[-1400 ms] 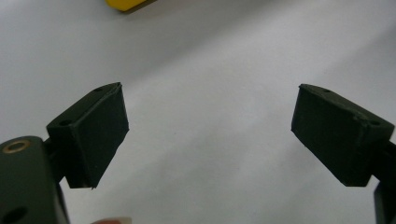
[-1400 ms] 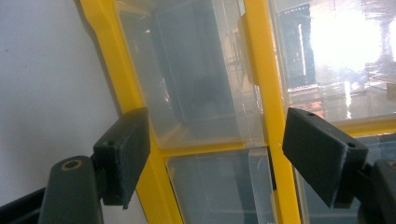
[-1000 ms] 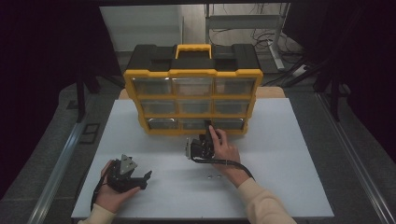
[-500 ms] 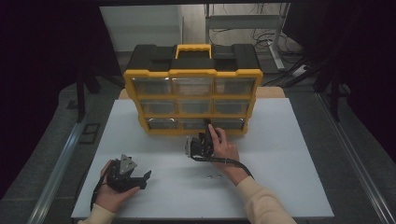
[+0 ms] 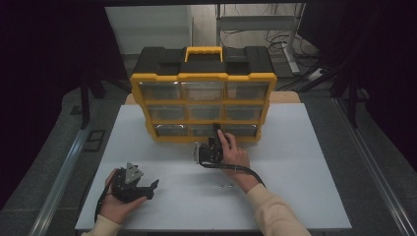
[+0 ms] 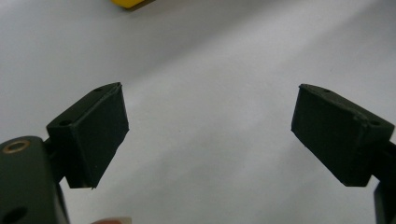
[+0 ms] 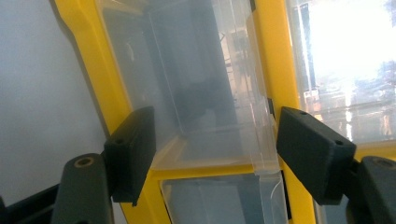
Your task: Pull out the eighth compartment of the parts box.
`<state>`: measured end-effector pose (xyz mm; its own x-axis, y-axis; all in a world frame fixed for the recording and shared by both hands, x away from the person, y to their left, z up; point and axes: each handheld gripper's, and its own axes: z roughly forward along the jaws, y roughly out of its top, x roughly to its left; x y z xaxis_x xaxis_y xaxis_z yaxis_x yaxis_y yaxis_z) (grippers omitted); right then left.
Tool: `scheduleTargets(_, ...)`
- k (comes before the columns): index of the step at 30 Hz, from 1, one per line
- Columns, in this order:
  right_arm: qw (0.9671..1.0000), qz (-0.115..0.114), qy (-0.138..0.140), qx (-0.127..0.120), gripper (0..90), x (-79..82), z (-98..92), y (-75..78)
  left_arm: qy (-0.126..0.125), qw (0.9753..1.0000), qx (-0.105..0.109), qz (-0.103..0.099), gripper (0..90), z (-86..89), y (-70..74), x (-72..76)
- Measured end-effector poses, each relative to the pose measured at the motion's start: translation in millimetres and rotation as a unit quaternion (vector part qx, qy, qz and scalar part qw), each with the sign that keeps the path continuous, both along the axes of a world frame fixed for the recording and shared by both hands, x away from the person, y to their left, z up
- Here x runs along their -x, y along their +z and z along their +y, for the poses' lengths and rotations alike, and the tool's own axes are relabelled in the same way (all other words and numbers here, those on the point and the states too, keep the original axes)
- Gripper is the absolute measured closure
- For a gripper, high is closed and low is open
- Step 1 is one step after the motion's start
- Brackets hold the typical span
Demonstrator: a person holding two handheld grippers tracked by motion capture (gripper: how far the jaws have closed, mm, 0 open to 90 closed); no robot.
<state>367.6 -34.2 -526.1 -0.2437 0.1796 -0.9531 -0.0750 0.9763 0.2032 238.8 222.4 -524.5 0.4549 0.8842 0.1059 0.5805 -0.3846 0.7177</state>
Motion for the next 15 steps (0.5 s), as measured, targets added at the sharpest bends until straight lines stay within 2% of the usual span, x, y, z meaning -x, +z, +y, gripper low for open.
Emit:
scheduleTargets(1,0.9995,0.027,0.016,-0.004,30.6,-1.6,-0.8,1.3,0.0,1.0,0.0,0.0,11.4,0.2,-0.1,-0.1)
scheduleTargets(2,0.9994,0.027,0.02,0.004,32.2,-2.0,-1.3,1.4,0.0,1.0,-0.001,0.0,11.5,0.3,-0.2,-0.1)
scheduleTargets(3,0.9995,0.025,0.018,0.003,33.3,-1.6,-1.3,0.9,0.0,1.0,-0.001,0.0,11.4,0.4,-0.2,-0.2)
scheduleTargets(4,0.9997,0.014,0.02,0.001,34.5,-1.6,-1.6,-0.2,0.0,1.0,0.0,0.001,11.4,0.5,-0.1,-0.2)
scheduleTargets(5,0.9999,-0.01,0.005,0.008,36.0,0.2,-1.1,-0.4,0.0,1.0,-0.001,0.0,11.5,0.3,0.1,-0.1)
scheduleTargets(8,0.9999,-0.004,0.011,0.004,39.5,0.0,-1.4,1.1,-0.001,1.0,-0.003,0.001,11.4,-0.1,0.6,0.3)
scheduleTargets(10,0.9999,-0.013,0.009,0.006,41.7,0.2,-1.7,1.2,0.0,1.0,-0.003,0.001,11.4,-0.3,0.4,0.2)
scheduleTargets(15,0.9999,-0.012,0.01,0.004,50.1,0.8,-2.6,3.8,0.0,1.0,-0.003,0.001,11.4,-0.3,-0.2,0.0)
